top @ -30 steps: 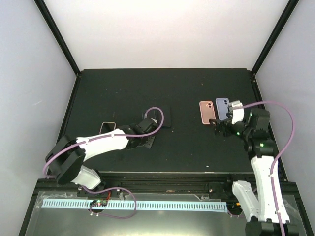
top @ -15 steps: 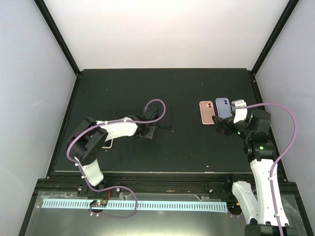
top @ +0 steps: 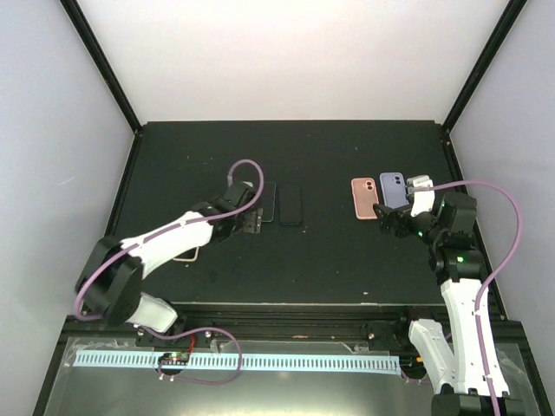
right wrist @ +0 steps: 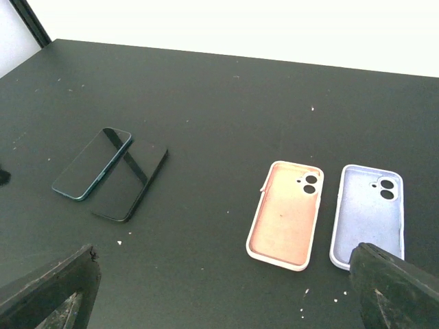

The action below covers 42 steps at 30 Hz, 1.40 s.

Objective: Take the phone out of the phone case

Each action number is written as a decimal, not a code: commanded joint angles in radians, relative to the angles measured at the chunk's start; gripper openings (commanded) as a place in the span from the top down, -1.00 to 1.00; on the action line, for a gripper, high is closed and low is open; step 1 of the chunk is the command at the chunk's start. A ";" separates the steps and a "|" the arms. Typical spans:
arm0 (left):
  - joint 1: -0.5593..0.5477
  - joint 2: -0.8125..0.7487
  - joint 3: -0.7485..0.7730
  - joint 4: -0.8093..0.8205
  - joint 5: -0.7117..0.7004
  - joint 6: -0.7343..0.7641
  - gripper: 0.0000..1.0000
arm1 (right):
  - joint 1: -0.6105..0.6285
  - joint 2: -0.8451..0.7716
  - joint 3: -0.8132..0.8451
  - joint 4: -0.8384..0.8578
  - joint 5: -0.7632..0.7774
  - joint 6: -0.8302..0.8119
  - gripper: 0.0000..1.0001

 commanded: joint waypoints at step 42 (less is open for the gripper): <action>0.523 -0.269 -0.406 0.060 0.284 -0.138 -0.98 | 0.000 -0.018 0.001 -0.020 -0.070 -0.041 -0.99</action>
